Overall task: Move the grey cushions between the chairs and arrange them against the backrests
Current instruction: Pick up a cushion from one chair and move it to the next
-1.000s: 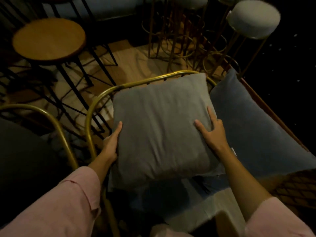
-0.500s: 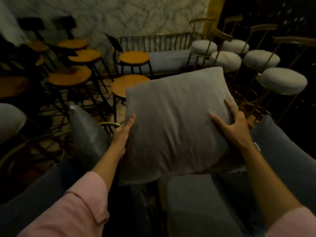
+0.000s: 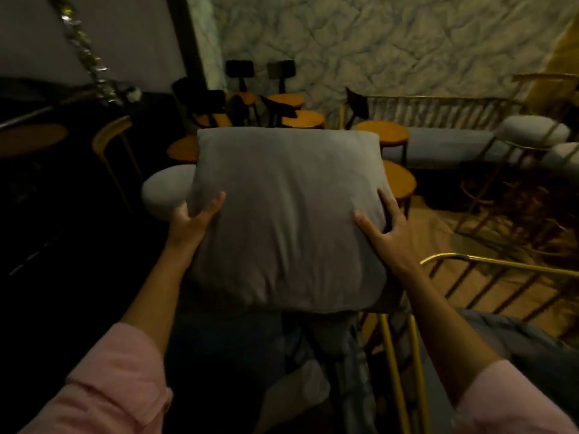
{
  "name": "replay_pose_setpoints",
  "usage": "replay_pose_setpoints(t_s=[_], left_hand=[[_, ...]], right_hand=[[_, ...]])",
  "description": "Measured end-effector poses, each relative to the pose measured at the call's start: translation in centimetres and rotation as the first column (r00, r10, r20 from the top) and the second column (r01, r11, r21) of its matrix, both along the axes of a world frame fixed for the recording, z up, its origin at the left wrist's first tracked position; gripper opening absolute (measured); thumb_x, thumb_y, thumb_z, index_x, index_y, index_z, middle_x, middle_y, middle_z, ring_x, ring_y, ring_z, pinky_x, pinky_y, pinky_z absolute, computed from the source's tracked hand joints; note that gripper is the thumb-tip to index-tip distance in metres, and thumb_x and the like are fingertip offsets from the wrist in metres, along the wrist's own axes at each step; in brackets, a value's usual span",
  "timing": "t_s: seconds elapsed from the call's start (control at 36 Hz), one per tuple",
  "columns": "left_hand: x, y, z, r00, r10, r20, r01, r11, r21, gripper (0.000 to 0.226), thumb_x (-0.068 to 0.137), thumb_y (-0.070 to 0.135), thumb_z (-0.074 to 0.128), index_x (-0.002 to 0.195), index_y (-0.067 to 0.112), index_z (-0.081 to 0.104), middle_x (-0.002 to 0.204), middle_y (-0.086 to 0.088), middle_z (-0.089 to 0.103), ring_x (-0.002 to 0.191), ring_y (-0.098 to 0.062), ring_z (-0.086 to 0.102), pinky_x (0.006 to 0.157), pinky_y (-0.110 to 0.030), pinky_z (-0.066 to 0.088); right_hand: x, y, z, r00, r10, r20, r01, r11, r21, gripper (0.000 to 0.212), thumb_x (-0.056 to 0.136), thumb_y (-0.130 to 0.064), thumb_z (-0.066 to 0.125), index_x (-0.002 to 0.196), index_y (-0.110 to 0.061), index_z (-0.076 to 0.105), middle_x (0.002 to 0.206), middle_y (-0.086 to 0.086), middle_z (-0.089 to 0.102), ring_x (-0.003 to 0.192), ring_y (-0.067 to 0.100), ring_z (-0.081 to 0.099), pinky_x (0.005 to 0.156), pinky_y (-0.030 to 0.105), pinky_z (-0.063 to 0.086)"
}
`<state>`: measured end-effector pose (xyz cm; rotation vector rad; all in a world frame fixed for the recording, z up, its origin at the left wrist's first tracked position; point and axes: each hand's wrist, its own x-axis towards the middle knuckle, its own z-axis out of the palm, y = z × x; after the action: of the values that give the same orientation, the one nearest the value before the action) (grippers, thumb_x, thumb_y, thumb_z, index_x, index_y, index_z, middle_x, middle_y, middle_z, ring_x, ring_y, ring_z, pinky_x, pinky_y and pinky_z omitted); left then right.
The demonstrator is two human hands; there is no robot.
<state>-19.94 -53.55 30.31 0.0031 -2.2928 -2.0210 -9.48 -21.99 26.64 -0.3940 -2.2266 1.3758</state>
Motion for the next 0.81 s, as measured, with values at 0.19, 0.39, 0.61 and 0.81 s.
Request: replay_pose_setpoints(t_s=[0.19, 0.39, 0.61, 0.81], left_hand=[[1.0, -7.6, -5.3, 0.981, 0.157, 0.112, -0.149, 0.986, -0.070, 0.084, 0.059, 0.055, 0.083, 0.127, 0.011, 0.061, 0.127, -0.004, 0.066, 0.116, -0.019, 0.063, 0.099, -0.033, 0.051], [3.4, -8.5, -14.7, 0.865, 0.081, 0.494, 0.030, 0.977, -0.212, 0.112, 0.073, 0.033, 0.083, 0.157, 0.013, 0.011, 0.156, -0.008, 0.033, 0.143, -0.025, 0.036, 0.113, -0.033, 0.033], [4.5, -4.0, -20.9, 0.783, 0.118, 0.611, 0.238, 0.850, -0.470, 0.144, 0.053, 0.079, 0.071, 0.151, 0.033, -0.023, 0.162, -0.008, -0.026, 0.151, -0.036, -0.014, 0.121, -0.059, 0.002], [3.7, 2.8, -17.7, 0.970, 0.035, 0.239, 0.126, 0.771, -0.624, 0.108, 0.071, 0.081, 0.042, 0.156, 0.022, 0.010, 0.166, -0.014, -0.001, 0.152, -0.033, -0.008, 0.119, -0.062, -0.003]], right_hand=[[-5.0, -6.4, -5.3, 0.958, 0.178, 0.223, -0.183, 0.983, 0.000, 0.100, 0.073, -0.077, 0.061, 0.154, -0.032, 0.025, 0.160, -0.001, 0.032, 0.143, 0.022, 0.036, 0.114, 0.044, 0.034], [-7.8, -9.9, -9.9, 0.818, 0.074, 0.571, -0.310, 0.892, 0.329, 0.109, 0.061, -0.100, 0.036, 0.152, -0.046, 0.006, 0.162, 0.012, 0.023, 0.145, 0.039, 0.027, 0.115, 0.058, 0.027], [-8.2, -12.0, -11.6, 0.732, 0.080, 0.677, -0.412, 0.843, 0.346, 0.107, 0.069, -0.092, 0.042, 0.153, -0.047, -0.005, 0.166, 0.018, -0.001, 0.152, 0.039, 0.002, 0.120, 0.056, 0.007], [-2.3, -3.9, -9.9, 0.860, 0.113, 0.498, -0.267, 0.931, 0.249, 0.085, 0.087, -0.052, 0.065, 0.154, -0.016, 0.026, 0.158, 0.011, 0.034, 0.144, 0.029, 0.034, 0.116, 0.043, 0.031]])
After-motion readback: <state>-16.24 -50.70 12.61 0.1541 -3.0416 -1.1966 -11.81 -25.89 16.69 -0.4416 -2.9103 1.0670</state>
